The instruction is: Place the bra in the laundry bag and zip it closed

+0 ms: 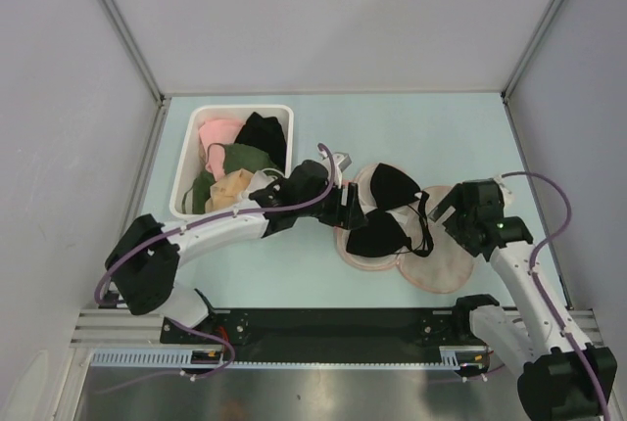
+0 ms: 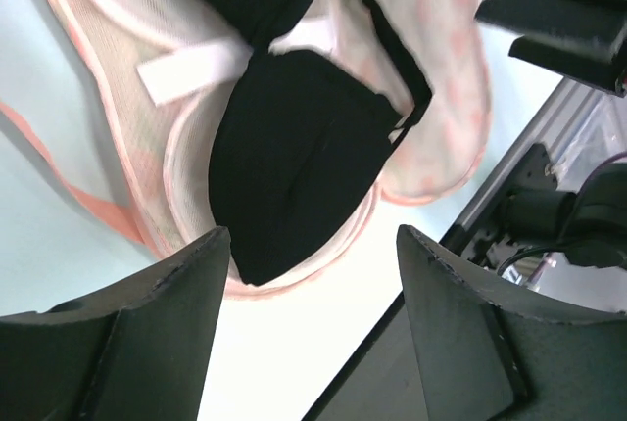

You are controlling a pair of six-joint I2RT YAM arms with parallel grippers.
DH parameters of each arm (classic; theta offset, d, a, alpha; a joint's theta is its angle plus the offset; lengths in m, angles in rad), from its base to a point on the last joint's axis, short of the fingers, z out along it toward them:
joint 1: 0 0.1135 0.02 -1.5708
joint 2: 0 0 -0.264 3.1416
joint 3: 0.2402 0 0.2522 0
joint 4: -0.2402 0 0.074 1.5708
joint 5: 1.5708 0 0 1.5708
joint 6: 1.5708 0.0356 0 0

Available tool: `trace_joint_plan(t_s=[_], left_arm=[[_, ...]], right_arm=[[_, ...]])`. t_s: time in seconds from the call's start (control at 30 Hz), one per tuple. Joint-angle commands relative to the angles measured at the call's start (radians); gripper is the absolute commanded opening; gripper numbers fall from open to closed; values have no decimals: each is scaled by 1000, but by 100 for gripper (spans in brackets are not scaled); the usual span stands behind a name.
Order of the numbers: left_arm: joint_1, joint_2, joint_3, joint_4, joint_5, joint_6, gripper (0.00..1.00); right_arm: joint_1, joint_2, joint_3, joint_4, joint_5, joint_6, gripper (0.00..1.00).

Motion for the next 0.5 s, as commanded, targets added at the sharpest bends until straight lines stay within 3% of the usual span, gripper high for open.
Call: trace_joint_plan(t_s=[0.0, 0.13, 0.17, 0.2, 0.37, 0.47], left_arm=[[5, -49, 38, -49, -52, 42, 74], [5, -67, 14, -39, -34, 34, 74], [5, -76, 5, -32, -29, 29, 74], [5, -94, -6, -13, -24, 26, 74], [5, -139, -51, 4, -14, 19, 74], [5, -165, -71, 14, 2, 16, 74]], right_arm=[[-146, 30, 72, -124, 126, 50, 100], [-360, 87, 12, -112, 152, 53, 100], [-389, 96, -2, -94, 174, 53, 93], [-440, 104, -16, -77, 181, 47, 92], [-466, 155, -85, 64, 171, 19, 77], [-466, 210, -108, 122, 165, 2, 76]])
